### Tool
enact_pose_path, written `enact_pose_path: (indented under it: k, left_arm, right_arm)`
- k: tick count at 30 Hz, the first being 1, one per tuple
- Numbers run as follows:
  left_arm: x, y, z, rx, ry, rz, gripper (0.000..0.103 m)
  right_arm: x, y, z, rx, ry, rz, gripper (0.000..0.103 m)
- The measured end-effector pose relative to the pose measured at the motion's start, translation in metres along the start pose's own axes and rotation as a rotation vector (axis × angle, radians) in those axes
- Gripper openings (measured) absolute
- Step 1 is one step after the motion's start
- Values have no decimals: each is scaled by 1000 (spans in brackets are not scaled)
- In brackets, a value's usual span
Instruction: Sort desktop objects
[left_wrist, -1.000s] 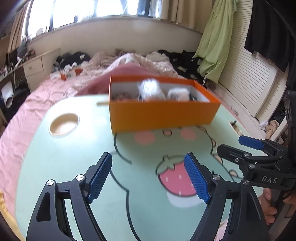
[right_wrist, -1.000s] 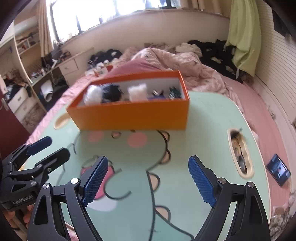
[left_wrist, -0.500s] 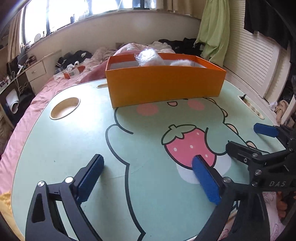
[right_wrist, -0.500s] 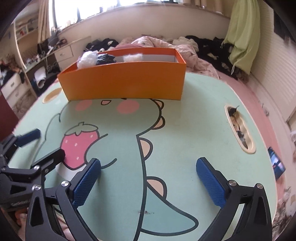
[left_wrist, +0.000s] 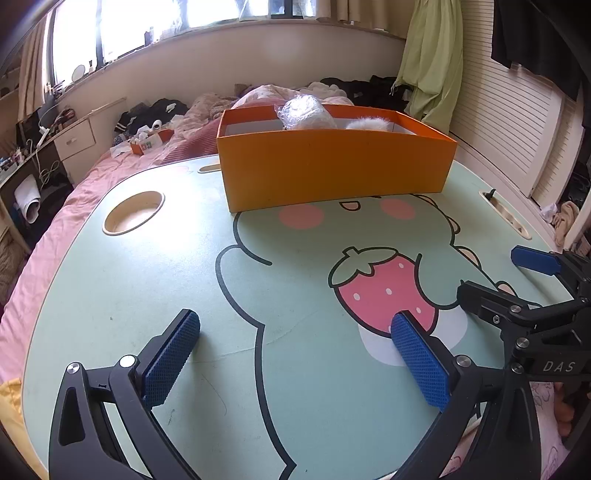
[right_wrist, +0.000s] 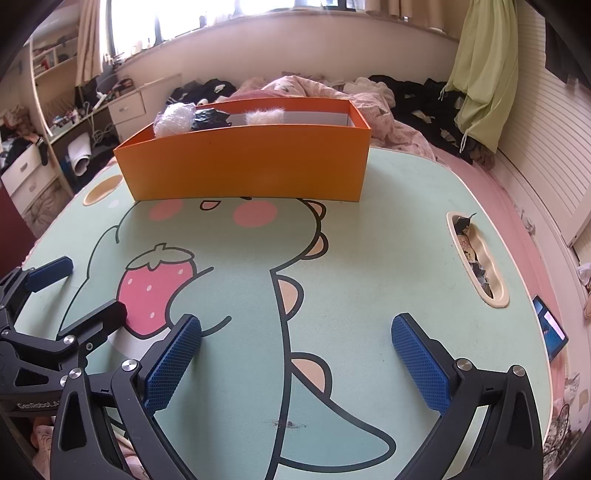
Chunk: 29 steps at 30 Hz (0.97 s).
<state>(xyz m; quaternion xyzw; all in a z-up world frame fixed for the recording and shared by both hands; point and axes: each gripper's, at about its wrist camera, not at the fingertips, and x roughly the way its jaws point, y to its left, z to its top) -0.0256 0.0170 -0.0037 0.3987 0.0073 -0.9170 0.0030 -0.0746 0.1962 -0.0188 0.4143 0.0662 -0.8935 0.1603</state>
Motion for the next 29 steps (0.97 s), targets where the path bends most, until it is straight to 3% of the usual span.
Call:
enact_pose_path:
  k: [9, 29]
  left_arm:
    - [-11, -8, -9, 45, 12, -47, 103]
    - [-12, -6, -9, 43, 4, -46, 103]
  right_arm:
    - [0, 0, 0, 0, 0, 0, 103]
    - [1, 0, -2, 0, -1, 0, 103]
